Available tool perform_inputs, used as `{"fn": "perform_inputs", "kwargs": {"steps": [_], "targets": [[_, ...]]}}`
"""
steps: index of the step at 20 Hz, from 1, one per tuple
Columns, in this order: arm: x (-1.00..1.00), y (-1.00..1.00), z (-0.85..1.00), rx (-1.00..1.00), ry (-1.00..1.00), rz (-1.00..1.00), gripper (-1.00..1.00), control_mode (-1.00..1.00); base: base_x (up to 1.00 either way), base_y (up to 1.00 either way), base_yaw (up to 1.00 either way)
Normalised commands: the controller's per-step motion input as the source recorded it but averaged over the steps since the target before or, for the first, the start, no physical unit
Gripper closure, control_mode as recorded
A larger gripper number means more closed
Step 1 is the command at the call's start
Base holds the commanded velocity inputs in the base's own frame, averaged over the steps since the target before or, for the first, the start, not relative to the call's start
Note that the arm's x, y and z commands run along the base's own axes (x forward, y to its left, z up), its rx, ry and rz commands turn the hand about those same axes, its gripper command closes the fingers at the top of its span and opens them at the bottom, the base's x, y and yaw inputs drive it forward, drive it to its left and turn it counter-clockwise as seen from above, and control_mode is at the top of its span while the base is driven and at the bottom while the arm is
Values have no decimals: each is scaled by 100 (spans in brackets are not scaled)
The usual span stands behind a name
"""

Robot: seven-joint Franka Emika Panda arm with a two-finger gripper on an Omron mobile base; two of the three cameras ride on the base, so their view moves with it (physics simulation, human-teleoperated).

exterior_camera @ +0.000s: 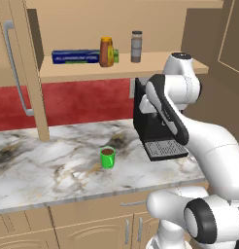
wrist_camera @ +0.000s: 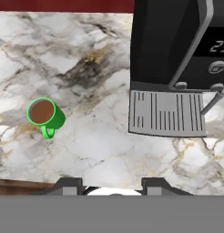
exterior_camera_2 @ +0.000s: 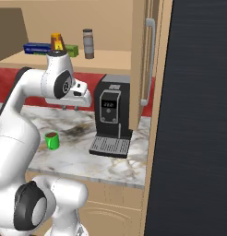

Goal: Pick the cinnamon and honey bottle from the cabinet and place them next to the mug.

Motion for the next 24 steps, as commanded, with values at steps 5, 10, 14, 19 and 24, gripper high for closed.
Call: {"fn": "perform_inputs", "kwargs": {"steps": [5,10,14,19,24], "targets": [[1,11,-7,-1,-12,0,-100,-100,0,0,0],[-39,59,0,-5,-34,0,-100,-100,0,0,0],[-12,52,22,0,-42,0,-100,-100,0,0,0],[0,36,75,2,-25,3,-100,-100,0,0,0],[-4,2,91,13,-14,6,-100,-100,0,0,0]]}}
